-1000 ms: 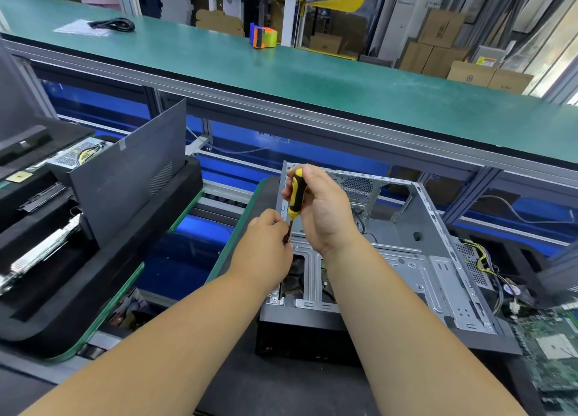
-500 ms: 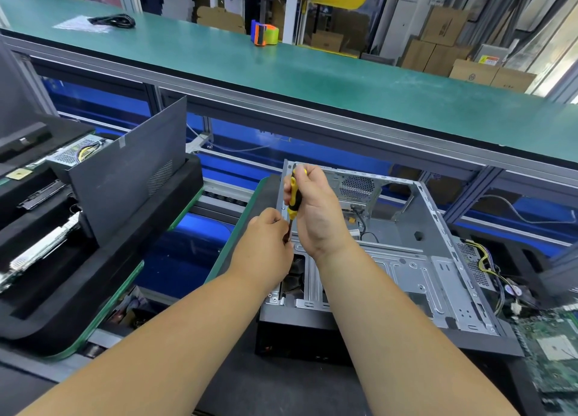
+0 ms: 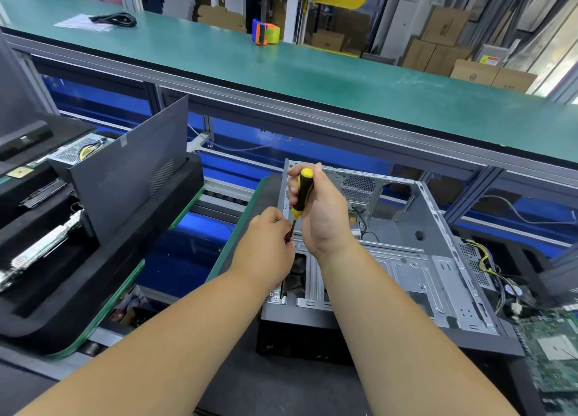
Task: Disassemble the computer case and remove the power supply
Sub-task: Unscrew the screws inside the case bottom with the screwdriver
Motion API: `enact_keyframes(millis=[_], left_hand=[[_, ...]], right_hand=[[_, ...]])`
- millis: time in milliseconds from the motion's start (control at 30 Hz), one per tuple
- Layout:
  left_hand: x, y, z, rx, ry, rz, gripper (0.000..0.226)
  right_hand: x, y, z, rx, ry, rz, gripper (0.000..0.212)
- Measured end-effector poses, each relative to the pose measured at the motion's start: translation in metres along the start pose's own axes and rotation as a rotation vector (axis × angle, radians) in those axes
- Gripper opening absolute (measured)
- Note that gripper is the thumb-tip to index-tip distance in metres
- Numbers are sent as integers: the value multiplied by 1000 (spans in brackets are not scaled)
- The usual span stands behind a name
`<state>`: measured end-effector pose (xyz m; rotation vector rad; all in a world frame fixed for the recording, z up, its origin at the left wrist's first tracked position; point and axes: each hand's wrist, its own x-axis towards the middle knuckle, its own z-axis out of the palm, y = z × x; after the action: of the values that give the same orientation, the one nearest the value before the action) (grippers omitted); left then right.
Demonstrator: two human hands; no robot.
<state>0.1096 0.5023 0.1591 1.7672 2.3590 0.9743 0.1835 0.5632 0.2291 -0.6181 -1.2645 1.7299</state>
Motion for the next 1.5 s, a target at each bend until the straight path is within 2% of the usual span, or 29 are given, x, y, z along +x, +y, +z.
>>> enact_keyframes(millis=[133,300,533,767,867,1100,1233,1333,1500], left_hand=[[0,0,0,-2,8,15,6],[0,-1,0,-1,5,14,13],[0,-1,1,-1,-3,7,14],[0,-1,0,5,-6,4,14],[0,-1,1,3,-7,-4,17],[1,-2,1,-17,-5,-4,14],[0,-2,0,-8,-9,6,11],[0,-2,0,-13,-11,13,11],[0,-2,2,-6,-5,2,13]], right_hand=[[2,-1,-1,-73,-40,-16,18],[6,-4,-7,-66,-53,4,25],[6,-1,-8,23,-52,26,44],[5,-2,-9,-28,-84,24,19],[7,-4,-10,-18,-96,8,20],[9,-2,-7,-2,-86,0,43],[5,1,-7,77,-79,4,31],[5,-2,-8,18,-75,-13,19],[7,-7,-10,-75,-34,15,28]])
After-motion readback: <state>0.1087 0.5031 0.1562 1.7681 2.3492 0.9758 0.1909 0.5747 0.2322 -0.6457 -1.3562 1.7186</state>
